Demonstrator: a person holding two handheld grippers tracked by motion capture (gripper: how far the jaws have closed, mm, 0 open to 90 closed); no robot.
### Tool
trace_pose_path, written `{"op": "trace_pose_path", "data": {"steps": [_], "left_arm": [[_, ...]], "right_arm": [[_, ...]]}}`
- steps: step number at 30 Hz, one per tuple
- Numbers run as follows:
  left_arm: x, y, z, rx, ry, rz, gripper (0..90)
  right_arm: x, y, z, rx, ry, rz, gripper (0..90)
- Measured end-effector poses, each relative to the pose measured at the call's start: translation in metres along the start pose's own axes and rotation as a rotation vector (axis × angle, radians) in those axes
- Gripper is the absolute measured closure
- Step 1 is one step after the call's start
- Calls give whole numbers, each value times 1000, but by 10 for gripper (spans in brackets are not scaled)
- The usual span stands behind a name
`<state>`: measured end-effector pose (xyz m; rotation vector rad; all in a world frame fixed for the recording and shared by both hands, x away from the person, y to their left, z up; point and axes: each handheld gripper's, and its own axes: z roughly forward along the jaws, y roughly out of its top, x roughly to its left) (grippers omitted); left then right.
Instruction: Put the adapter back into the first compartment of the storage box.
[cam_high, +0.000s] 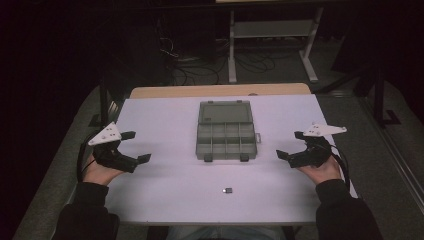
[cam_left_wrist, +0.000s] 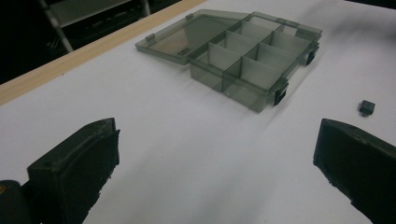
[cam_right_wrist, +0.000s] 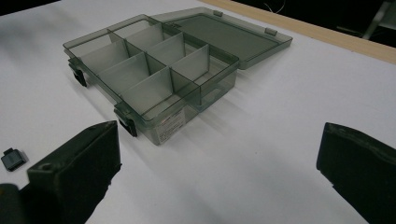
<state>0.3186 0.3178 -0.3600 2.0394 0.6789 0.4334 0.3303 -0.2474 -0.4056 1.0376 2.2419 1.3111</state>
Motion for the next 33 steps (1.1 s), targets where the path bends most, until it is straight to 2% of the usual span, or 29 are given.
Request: {"op": "trace_pose_path", "data": {"steps": [17, 33], "left_arm": [[-17, 18, 18, 45, -42, 68, 0], [-34, 35, 43, 83, -106, 120, 1]], "right_arm": [[2, 0, 1, 7, 8, -12, 0], [2, 0, 1, 13, 7, -14, 0]]}}
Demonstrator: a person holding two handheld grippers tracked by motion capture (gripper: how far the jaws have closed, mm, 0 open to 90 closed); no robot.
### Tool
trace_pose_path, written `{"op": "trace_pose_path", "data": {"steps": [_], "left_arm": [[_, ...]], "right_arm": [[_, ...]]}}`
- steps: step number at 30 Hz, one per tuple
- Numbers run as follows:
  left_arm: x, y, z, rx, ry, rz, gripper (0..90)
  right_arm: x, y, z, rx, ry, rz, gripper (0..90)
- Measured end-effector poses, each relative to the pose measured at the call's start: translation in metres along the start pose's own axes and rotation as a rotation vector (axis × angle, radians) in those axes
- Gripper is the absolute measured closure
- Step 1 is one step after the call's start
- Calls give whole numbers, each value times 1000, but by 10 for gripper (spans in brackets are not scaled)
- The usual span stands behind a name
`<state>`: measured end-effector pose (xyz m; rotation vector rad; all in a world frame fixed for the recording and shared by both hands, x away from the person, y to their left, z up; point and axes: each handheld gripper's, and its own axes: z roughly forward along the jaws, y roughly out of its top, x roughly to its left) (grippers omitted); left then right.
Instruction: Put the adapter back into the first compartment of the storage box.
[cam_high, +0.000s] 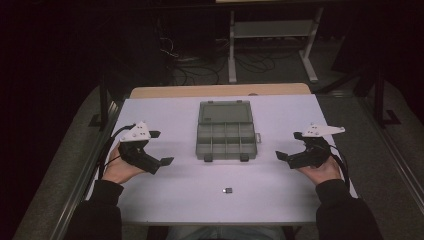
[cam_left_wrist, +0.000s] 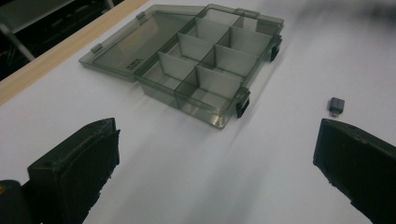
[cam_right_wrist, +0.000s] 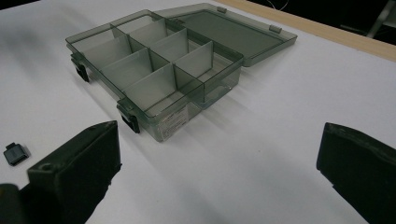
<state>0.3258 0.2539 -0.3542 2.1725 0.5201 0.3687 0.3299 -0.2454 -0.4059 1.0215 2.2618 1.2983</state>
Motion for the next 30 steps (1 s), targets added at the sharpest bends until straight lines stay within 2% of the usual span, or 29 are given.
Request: {"op": "trace_pose_path", "data": {"steps": [15, 30], "left_arm": [[-16, 15, 30, 52, -75, 53, 1], [-33, 23, 57, 106, -143, 100, 1]], "right_arm": [[0, 0, -1, -3, 3, -4, 0], [1, 0, 0, 0, 5, -9, 0]]}}
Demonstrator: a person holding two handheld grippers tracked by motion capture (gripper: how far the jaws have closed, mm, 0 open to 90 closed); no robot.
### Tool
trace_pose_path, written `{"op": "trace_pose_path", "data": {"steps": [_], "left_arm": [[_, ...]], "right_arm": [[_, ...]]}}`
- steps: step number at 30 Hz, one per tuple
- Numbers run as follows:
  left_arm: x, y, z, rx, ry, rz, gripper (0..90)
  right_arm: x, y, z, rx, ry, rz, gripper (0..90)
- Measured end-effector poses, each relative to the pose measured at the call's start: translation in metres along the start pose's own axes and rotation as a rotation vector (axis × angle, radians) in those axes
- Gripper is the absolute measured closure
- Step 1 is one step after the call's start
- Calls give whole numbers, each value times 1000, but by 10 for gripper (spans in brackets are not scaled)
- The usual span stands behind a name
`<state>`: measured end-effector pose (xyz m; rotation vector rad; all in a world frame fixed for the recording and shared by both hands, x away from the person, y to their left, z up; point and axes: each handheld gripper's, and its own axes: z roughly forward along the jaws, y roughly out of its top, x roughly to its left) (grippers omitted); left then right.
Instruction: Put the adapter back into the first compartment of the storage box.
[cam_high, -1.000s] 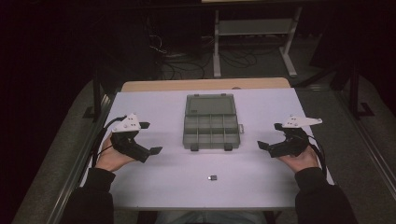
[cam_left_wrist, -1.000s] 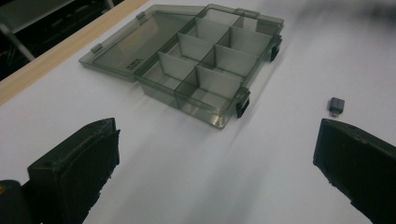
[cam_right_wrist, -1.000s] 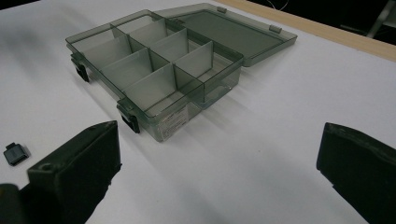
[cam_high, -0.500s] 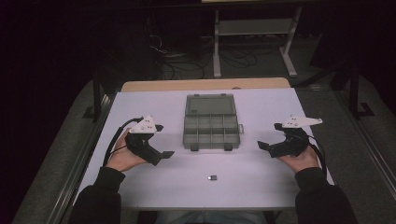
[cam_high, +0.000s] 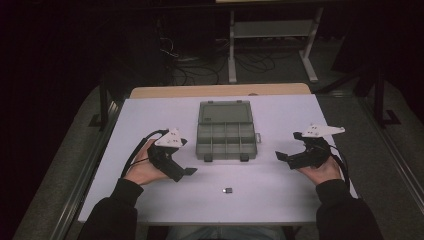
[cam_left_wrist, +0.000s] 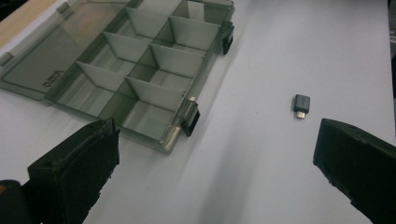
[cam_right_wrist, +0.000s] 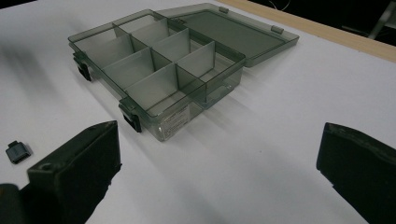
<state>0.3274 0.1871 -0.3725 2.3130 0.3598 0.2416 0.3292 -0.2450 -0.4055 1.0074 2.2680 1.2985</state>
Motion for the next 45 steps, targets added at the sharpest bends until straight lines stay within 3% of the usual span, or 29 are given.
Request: {"op": "trace_pose_path", "data": {"steps": [45], "left_arm": [[-43, 18, 77, 142, -167, 112, 3]], "right_arm": [[2, 0, 2, 11, 10, -11, 0]]}}
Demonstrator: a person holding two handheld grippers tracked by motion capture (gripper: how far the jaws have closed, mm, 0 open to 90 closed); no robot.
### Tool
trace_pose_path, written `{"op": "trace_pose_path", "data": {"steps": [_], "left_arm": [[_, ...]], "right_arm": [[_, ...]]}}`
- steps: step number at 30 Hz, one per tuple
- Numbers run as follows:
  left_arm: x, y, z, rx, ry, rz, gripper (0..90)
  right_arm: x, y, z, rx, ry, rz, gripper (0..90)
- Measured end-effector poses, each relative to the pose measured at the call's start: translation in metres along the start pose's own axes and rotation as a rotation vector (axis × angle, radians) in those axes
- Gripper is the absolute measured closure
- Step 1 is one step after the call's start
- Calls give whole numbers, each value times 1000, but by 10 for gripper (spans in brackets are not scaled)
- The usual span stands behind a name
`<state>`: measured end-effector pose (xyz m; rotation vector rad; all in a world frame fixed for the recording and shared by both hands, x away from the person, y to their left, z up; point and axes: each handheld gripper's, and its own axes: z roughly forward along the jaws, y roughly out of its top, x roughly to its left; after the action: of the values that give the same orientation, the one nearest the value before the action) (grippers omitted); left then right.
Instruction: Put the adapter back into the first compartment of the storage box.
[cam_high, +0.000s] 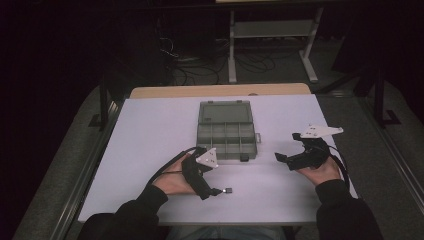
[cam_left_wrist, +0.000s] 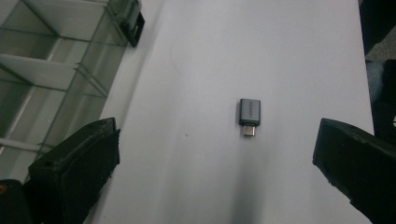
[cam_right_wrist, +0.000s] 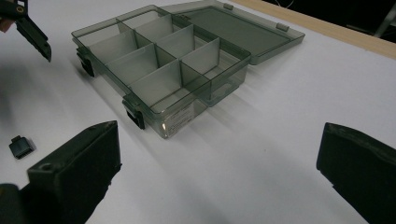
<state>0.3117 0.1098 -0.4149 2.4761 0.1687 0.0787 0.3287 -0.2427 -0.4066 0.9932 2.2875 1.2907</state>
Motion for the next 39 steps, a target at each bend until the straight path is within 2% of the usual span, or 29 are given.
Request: {"op": "trace_pose_path", "data": {"steps": [9, 19, 28, 39], "left_arm": [[-5, 6, 13, 25, -46, 38, 60], [-9, 9, 22, 45, -107, 73, 205], [-10, 11, 28, 58, -127, 96, 326], [-9, 13, 35, 63, -146, 107, 523]], "right_arm": [[1, 0, 2, 10, 7, -5, 0], [1, 0, 2, 11, 8, -6, 0], [1, 0, 3, 14, 6, -10, 0], [1, 0, 2, 10, 8, -8, 0]]}}
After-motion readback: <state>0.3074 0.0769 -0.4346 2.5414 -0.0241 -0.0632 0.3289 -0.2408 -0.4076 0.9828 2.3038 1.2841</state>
